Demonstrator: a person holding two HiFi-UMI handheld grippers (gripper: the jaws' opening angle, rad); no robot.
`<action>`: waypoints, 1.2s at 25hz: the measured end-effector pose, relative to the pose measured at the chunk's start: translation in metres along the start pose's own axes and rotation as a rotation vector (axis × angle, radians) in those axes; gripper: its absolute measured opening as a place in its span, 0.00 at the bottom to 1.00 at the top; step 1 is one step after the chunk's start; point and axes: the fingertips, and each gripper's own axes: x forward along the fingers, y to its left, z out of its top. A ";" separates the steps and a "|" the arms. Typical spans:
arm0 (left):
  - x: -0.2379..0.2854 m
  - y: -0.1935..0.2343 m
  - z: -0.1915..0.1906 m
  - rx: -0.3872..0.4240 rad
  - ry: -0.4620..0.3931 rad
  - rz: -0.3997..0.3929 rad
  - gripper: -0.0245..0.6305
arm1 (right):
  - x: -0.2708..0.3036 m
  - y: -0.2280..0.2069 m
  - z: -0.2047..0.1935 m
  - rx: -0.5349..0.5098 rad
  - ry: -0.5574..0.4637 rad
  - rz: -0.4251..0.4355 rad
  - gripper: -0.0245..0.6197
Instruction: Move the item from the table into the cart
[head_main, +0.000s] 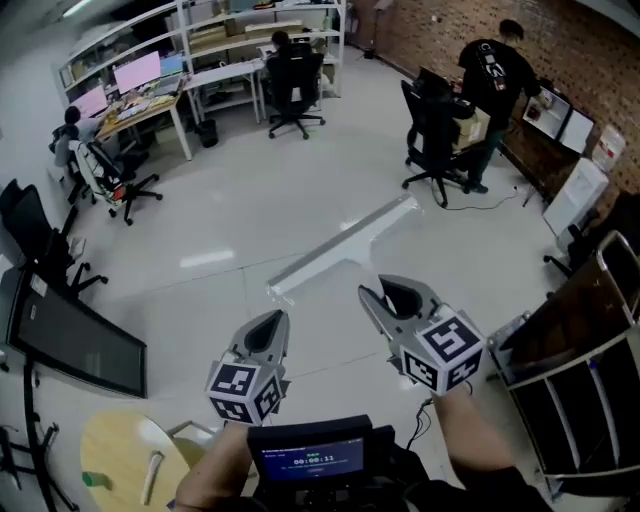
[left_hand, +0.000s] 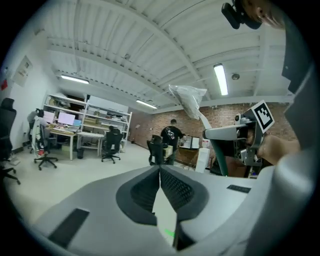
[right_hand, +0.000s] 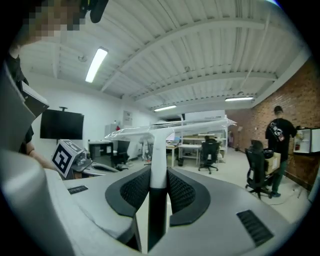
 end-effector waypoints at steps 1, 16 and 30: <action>0.033 -0.039 0.003 0.009 -0.004 -0.042 0.04 | -0.034 -0.038 -0.004 0.010 -0.008 -0.045 0.16; 0.385 -0.562 0.008 0.191 0.027 -0.837 0.04 | -0.476 -0.430 -0.072 0.112 -0.065 -0.851 0.16; 0.356 -1.060 -0.064 0.239 0.051 -1.419 0.04 | -0.958 -0.452 -0.155 0.151 -0.079 -1.485 0.16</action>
